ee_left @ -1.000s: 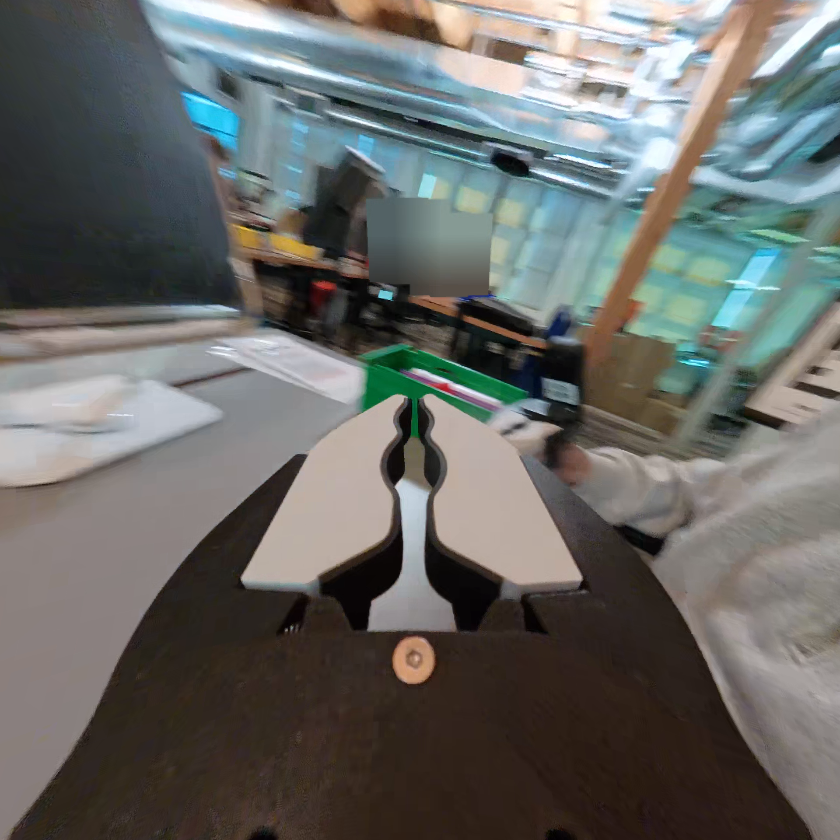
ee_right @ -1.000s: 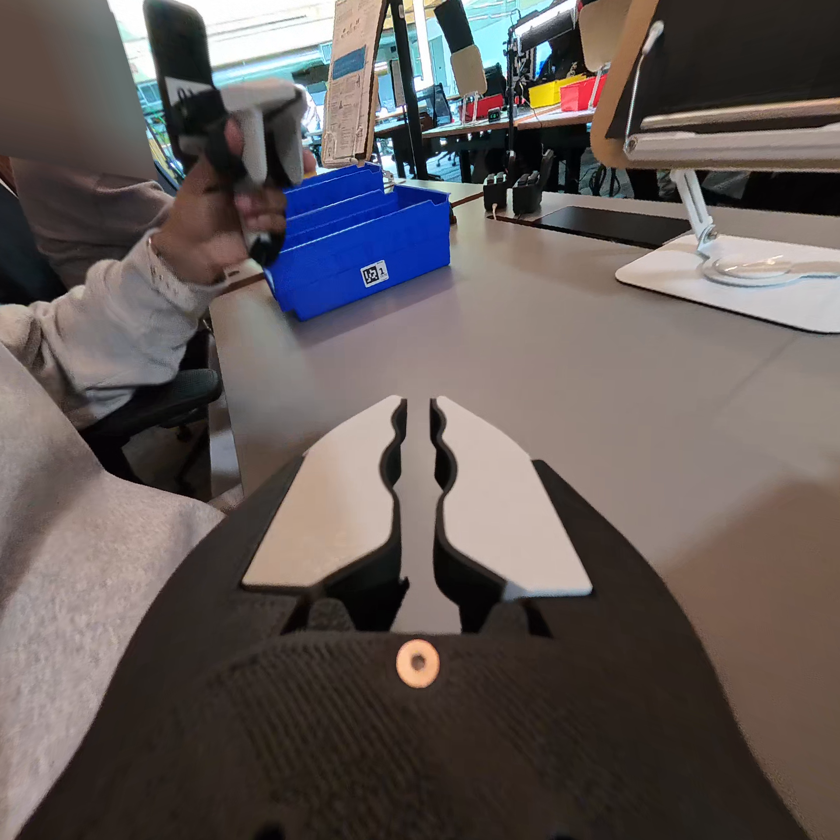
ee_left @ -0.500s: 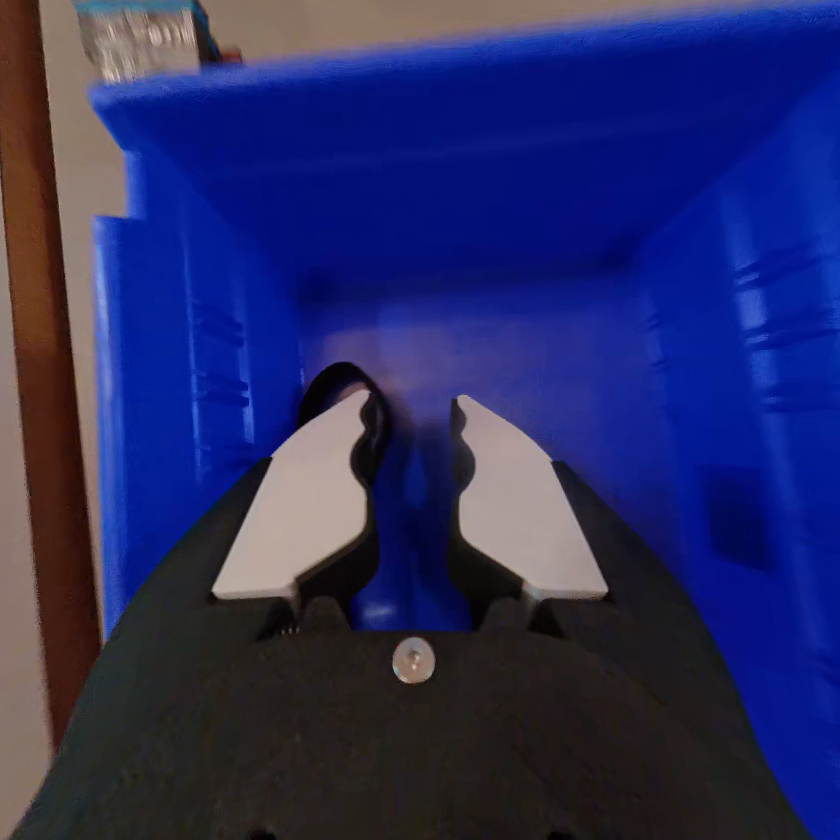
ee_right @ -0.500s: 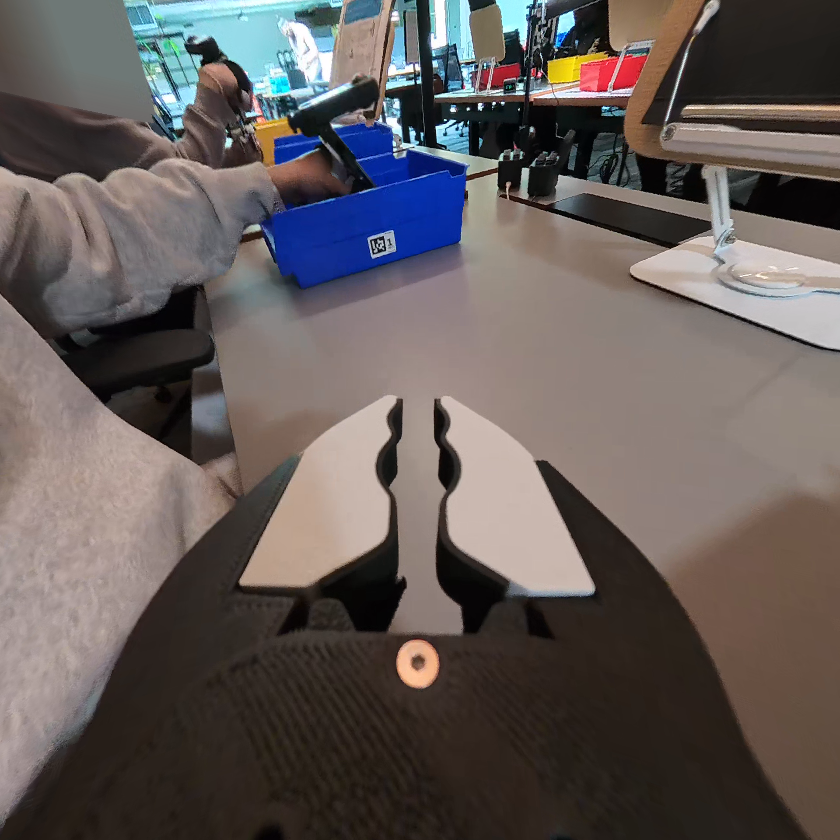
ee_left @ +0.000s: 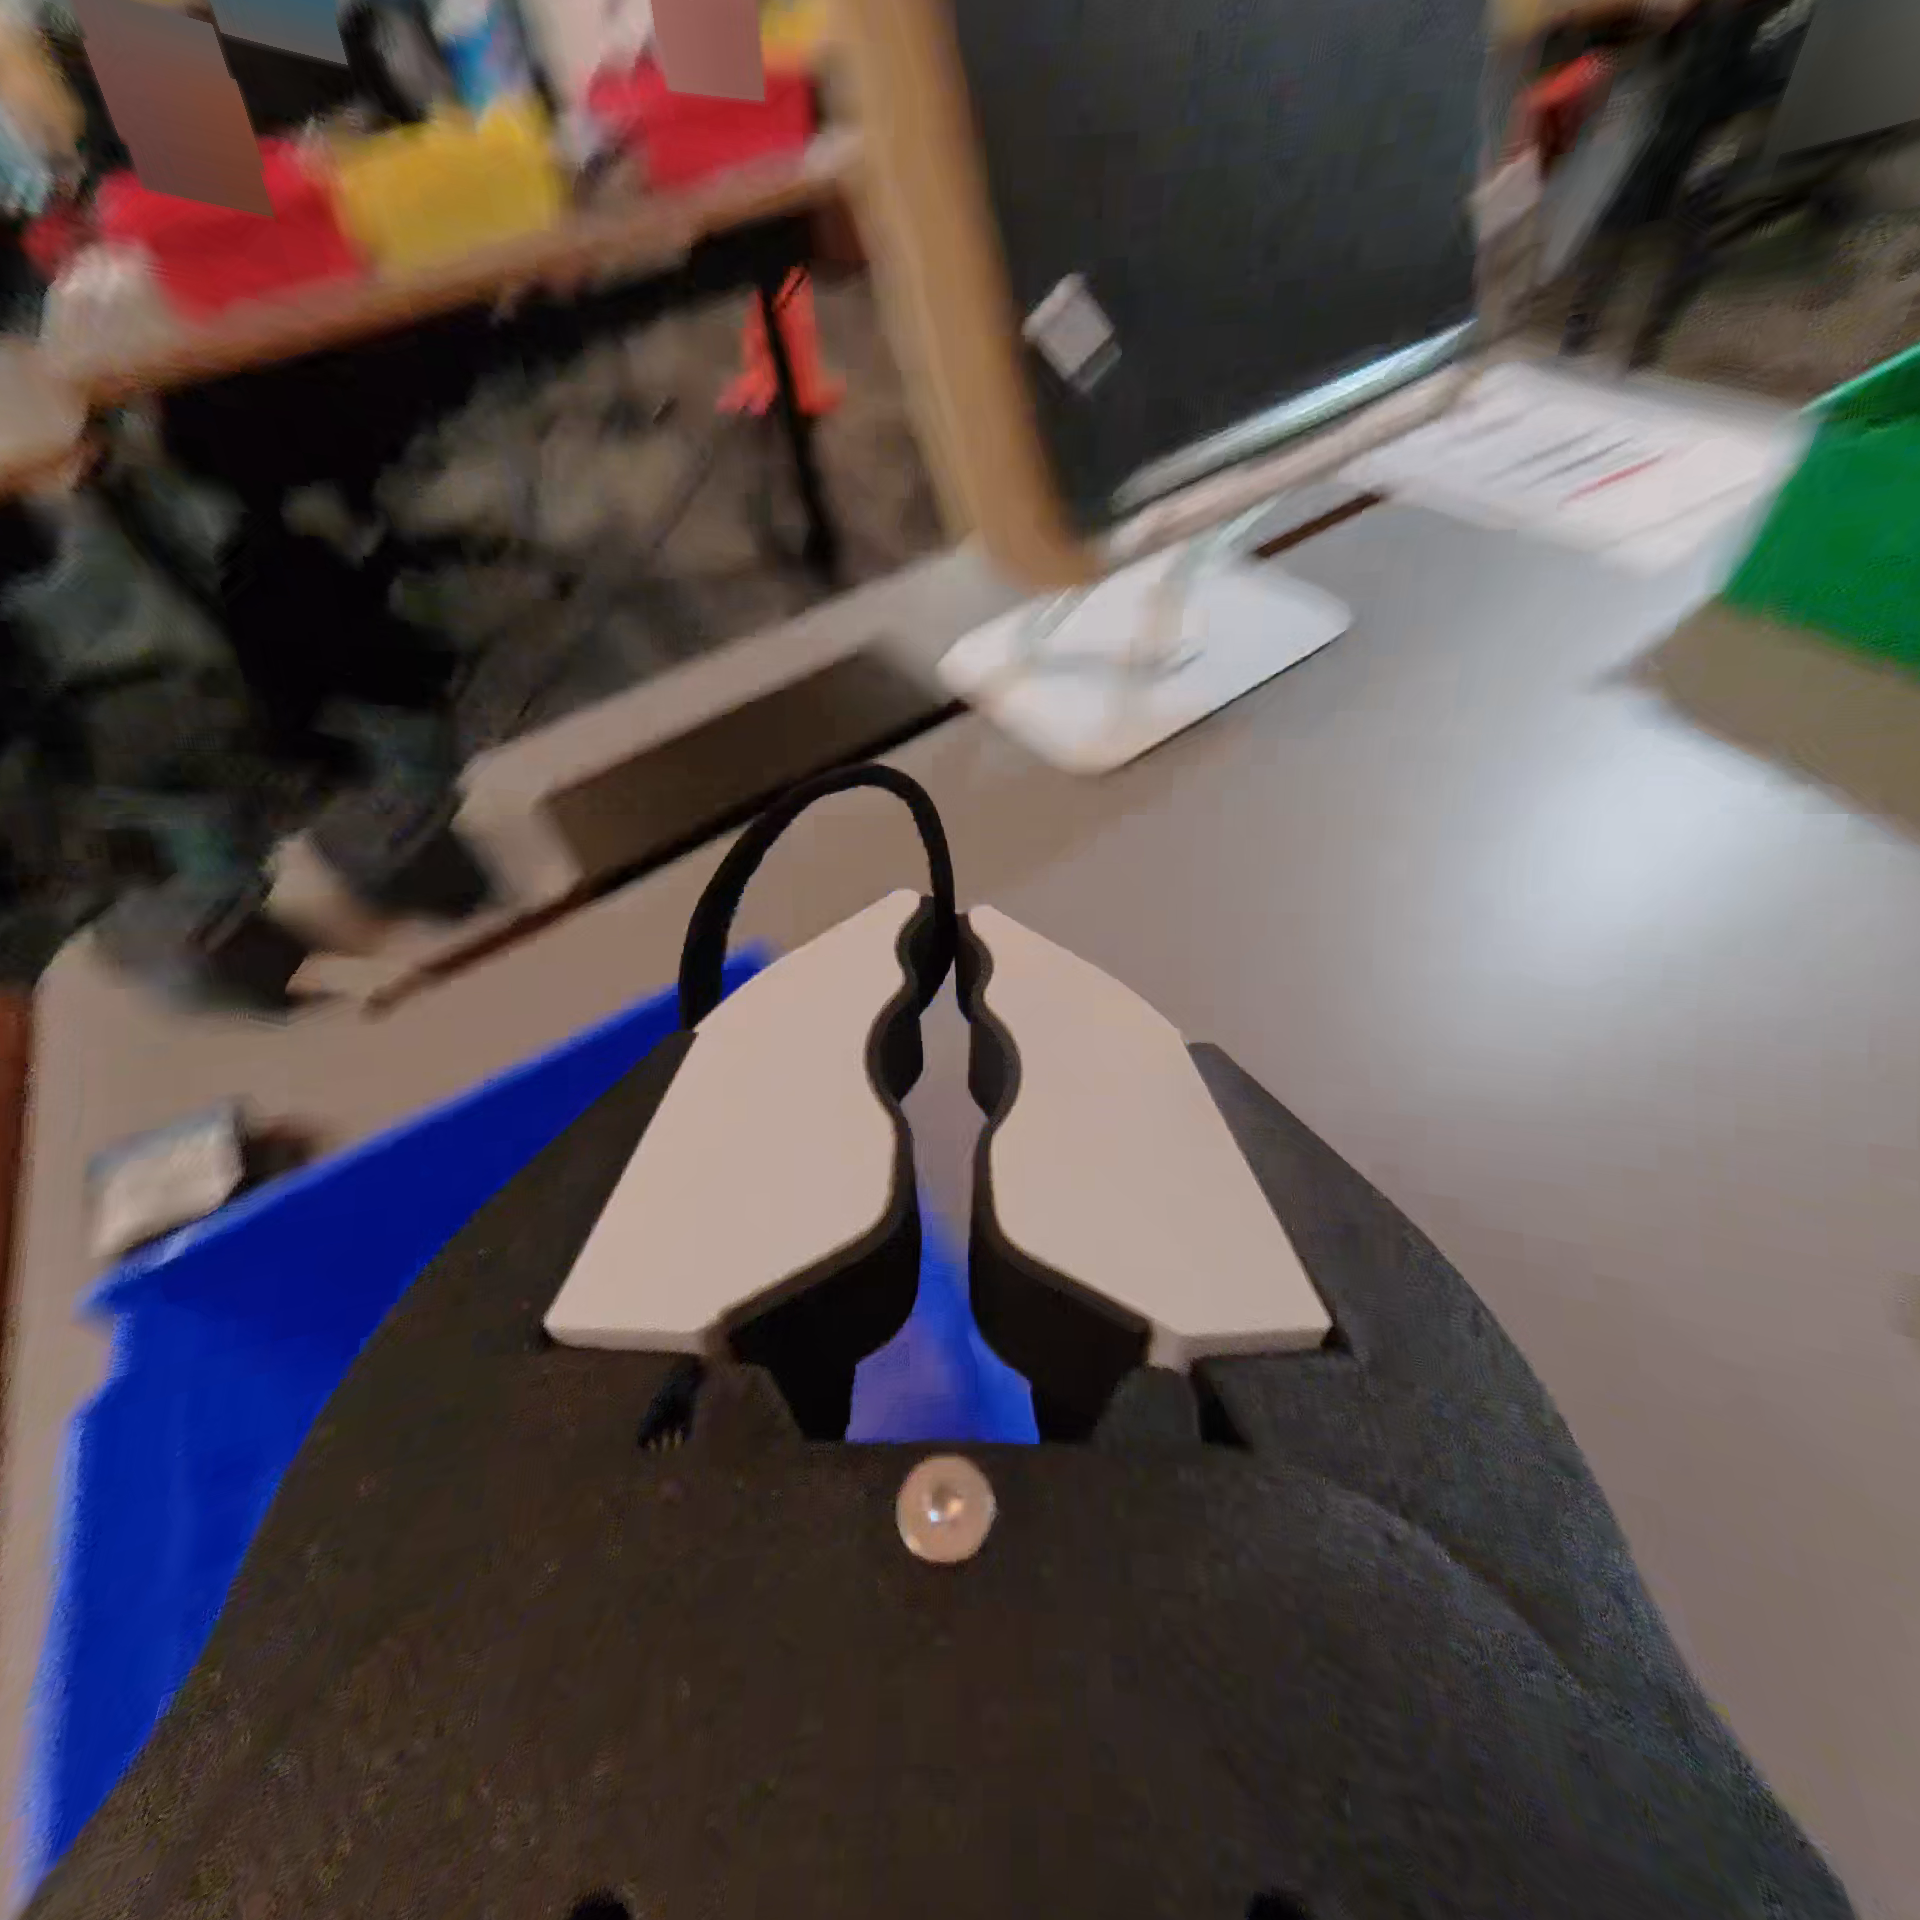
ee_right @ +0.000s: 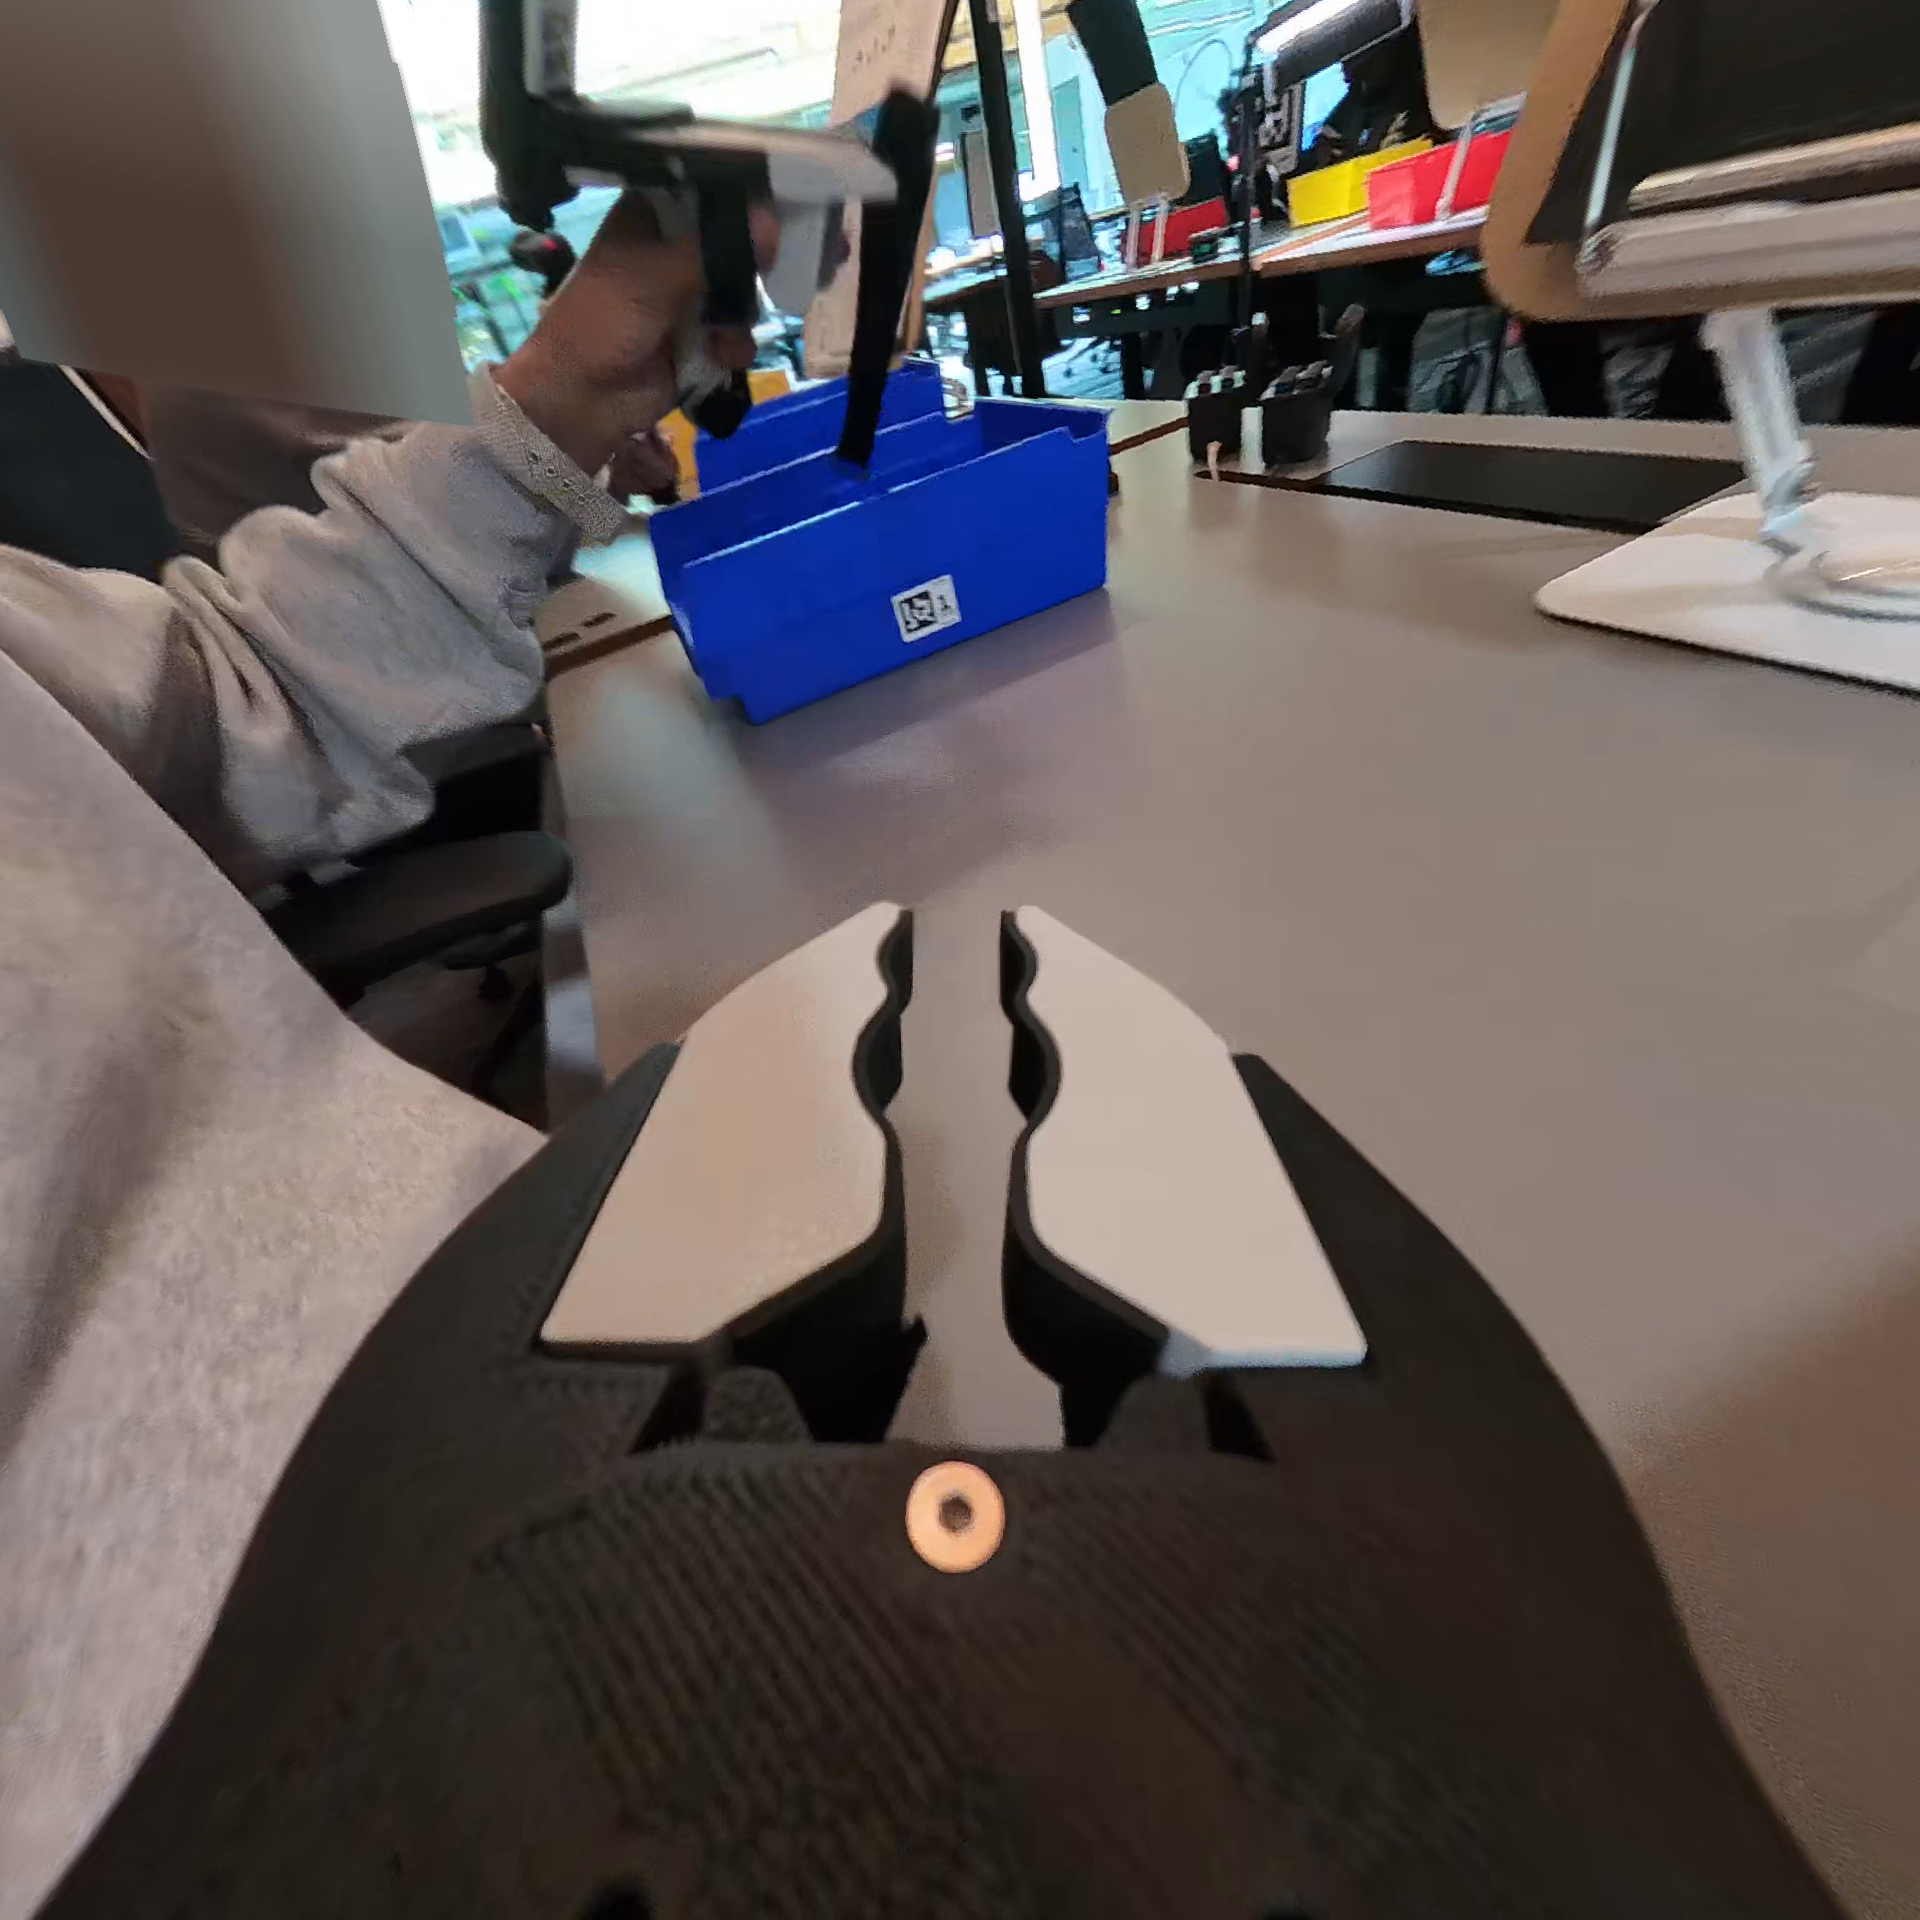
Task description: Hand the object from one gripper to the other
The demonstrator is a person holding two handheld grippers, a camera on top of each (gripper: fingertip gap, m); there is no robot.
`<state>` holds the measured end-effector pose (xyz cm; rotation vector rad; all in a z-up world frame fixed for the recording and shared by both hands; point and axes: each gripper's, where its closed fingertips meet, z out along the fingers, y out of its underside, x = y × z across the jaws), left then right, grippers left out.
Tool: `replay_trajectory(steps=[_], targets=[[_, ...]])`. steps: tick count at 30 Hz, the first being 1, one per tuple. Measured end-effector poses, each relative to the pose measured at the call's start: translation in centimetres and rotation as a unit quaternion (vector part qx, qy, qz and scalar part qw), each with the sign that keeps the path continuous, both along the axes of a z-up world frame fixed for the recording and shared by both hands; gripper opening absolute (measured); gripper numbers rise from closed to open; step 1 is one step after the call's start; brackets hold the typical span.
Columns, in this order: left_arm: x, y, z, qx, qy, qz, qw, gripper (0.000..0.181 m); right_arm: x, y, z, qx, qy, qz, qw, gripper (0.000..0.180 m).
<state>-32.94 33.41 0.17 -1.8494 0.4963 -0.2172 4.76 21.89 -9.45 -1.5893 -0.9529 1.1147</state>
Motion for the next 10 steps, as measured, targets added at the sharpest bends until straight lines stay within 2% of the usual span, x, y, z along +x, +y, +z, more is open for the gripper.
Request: replay_trajectory(steps=[1,3,6,8,10], targets=[[3.1,-1.2,2.1,0.031,-0.017,-0.042,0.999,0.002,-0.5,-0.3,-0.1,-0.012,0.007,0.009,1.0,0.019],[9.3,-4.3,5.8,0.092,-0.062,-0.135,0.985,0.002,-1.4,-0.8,-0.2,-0.015,0.015,0.019,1.0,0.028],[16.4,-8.8,9.4,0.137,-0.166,-0.25,0.944,0.002,-2.4,-0.1,0.9,0.068,0.032,-0.017,0.997,0.057],[19.6,-10.9,10.4,0.135,-0.259,-0.307,0.906,0.002,-3.3,-0.3,1.9,0.12,0.047,-0.022,0.991,0.067],[22.3,-12.3,10.0,0.126,-0.329,-0.352,0.867,0.001,-4.4,-1.4,2.0,0.135,0.046,-0.001,0.99,0.069]])
